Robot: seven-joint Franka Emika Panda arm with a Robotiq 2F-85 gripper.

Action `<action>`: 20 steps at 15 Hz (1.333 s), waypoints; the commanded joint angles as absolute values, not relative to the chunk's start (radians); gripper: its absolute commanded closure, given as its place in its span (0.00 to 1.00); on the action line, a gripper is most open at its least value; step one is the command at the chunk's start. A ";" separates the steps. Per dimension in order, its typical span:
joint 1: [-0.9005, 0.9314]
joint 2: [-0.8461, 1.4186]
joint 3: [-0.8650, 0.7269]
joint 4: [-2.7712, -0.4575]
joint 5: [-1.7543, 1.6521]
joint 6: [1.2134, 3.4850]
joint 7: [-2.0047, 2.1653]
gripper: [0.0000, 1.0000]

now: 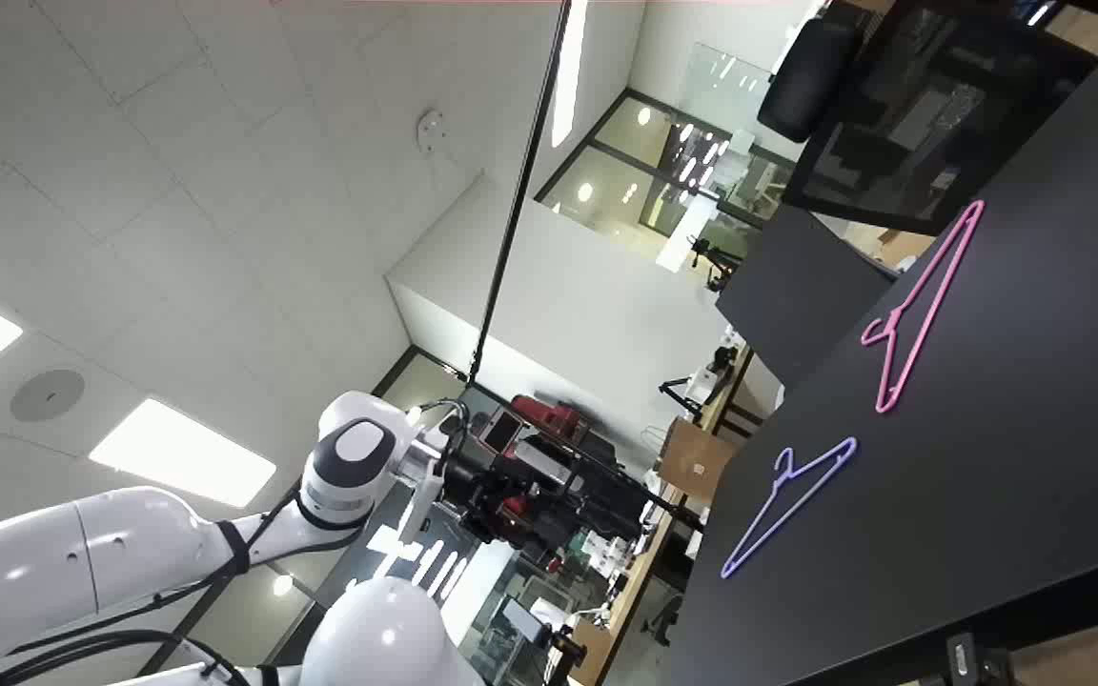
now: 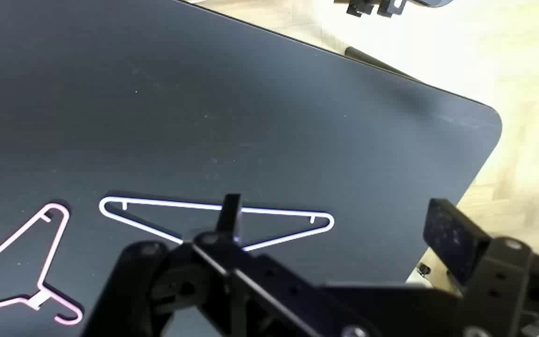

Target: Hang the purple coat hang on the rod

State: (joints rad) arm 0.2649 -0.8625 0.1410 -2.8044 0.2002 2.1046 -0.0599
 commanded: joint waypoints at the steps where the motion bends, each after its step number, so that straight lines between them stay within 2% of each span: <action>1: 0.269 -0.862 0.137 -2.802 0.196 2.102 -0.057 0.00; 15: 0.269 -0.862 0.137 -2.801 0.196 2.102 -0.057 0.00; 20: 0.178 -0.608 0.042 -2.730 0.084 2.293 -0.216 0.00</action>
State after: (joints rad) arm 0.2210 -0.7887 0.1098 -2.7955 0.1459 2.2049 -0.1138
